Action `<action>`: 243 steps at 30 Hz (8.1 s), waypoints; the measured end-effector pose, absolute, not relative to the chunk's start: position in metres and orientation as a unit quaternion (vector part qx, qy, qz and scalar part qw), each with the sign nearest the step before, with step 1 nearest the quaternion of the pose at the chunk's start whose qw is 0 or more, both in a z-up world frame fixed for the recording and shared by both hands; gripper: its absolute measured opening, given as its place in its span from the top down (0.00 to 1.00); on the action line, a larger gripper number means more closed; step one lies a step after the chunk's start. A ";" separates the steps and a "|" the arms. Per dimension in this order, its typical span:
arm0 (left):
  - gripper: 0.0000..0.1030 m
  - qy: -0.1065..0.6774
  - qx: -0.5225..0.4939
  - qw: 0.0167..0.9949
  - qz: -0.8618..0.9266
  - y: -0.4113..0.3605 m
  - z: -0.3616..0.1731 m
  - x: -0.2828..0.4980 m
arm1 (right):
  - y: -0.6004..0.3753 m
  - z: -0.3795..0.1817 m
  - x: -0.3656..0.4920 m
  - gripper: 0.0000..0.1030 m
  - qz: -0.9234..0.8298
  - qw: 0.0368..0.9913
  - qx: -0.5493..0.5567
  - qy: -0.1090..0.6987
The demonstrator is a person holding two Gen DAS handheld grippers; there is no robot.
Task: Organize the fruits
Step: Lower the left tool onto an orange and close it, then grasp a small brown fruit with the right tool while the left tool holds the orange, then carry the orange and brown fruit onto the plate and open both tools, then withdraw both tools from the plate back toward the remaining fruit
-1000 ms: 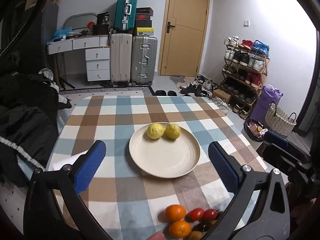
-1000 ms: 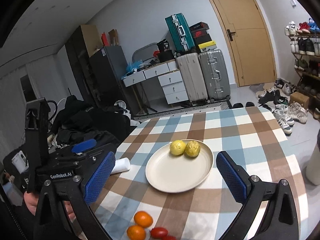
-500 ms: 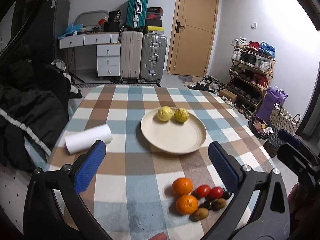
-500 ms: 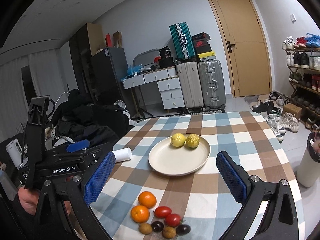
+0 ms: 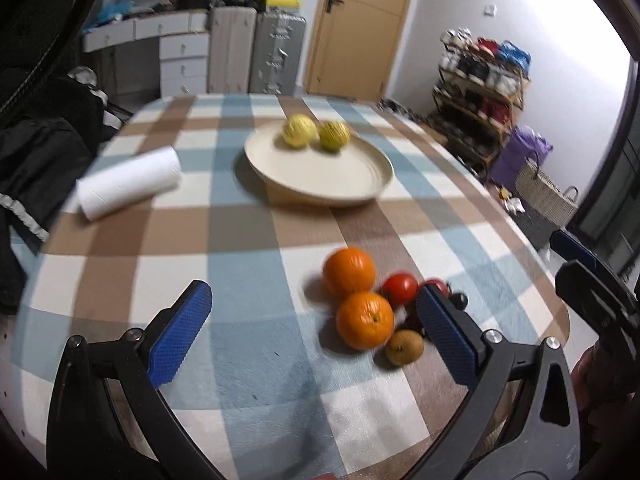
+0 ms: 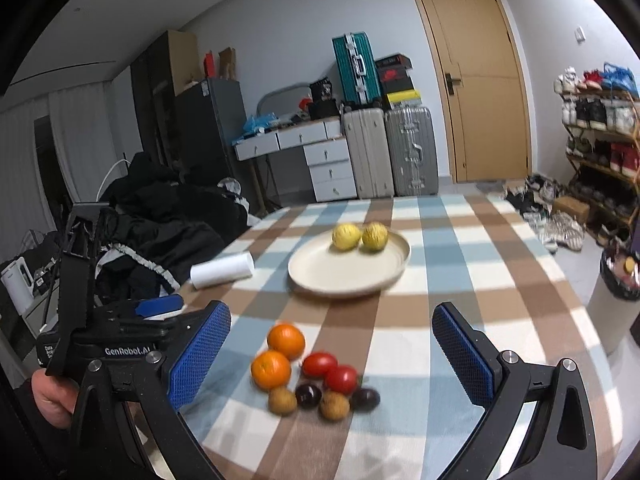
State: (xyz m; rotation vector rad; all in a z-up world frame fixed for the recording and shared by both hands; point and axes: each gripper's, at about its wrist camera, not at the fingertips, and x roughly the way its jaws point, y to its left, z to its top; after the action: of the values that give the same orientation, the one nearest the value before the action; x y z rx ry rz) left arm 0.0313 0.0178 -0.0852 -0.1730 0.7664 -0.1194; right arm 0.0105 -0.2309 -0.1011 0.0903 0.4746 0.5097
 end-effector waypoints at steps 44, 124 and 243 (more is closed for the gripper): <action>0.64 0.406 -0.150 0.884 -0.175 0.029 -0.118 0.049 | -0.228 -0.157 0.003 0.00 0.271 0.917 0.054 0.288; 0.64 0.373 -0.155 0.903 -0.147 0.074 -0.103 0.032 | -0.122 -0.188 0.007 0.78 0.263 0.906 -0.134 0.303; 0.01 0.320 -0.120 0.937 -0.074 0.038 -0.052 0.029 | -0.242 -0.122 0.020 0.00 0.287 0.913 0.080 0.280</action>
State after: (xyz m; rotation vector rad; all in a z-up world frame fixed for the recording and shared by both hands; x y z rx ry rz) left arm 0.0289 0.0378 -0.0517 -0.2444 0.6547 -0.1518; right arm 0.0204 -0.2424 -0.1224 0.1642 0.5764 0.5911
